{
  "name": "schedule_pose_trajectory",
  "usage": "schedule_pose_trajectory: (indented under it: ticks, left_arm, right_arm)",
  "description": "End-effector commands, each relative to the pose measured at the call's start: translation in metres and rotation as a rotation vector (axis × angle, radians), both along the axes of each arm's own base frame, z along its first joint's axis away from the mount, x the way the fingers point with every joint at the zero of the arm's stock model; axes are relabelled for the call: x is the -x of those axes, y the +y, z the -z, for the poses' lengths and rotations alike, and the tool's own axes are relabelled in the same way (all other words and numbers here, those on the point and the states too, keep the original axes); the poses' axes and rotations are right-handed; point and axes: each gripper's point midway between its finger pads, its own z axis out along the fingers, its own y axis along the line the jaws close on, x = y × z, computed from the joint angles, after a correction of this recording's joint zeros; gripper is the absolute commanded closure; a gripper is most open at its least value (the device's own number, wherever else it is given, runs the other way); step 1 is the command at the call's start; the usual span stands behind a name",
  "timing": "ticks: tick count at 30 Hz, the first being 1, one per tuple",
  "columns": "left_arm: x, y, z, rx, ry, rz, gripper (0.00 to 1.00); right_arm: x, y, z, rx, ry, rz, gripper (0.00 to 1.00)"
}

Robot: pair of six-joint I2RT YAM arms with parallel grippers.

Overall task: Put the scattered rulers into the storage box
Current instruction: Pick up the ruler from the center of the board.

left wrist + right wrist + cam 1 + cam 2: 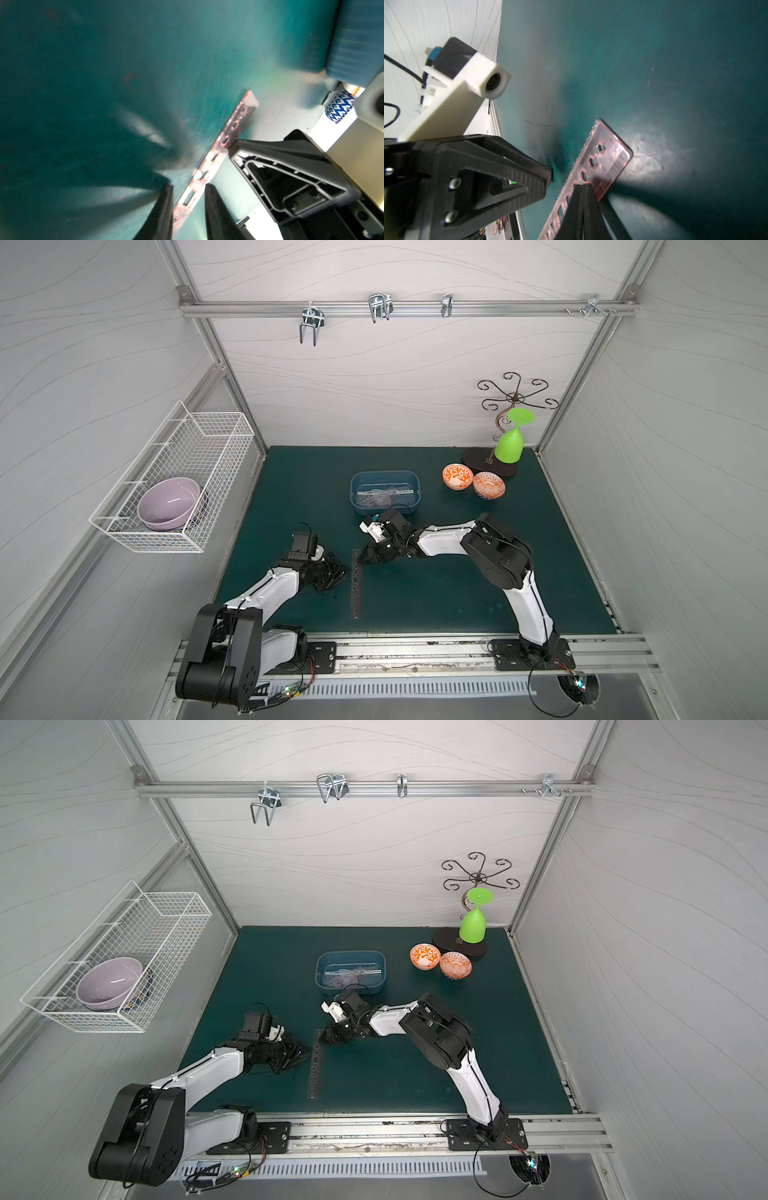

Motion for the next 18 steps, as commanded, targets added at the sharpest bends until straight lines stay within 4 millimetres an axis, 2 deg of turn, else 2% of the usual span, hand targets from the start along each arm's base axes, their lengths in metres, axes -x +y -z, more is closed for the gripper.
schedule_pose_trajectory:
  ticks: [1, 10, 18]
  left_arm:
    - [0.029, 0.004, 0.028, -0.046, 0.117, 0.004, 0.69]
    - [0.030, 0.000, 0.031, -0.035, 0.110, 0.004, 0.68]
    - [0.025, -0.010, 0.038, -0.001, 0.091, 0.009, 0.68]
  right_arm:
    - [0.008, -0.022, 0.025, 0.094, 0.027, 0.014, 0.92]
    - [0.011, -0.022, 0.028, 0.094, 0.036, 0.012, 0.93]
    - [0.018, -0.034, 0.049, 0.127, 0.072, 0.028, 0.93]
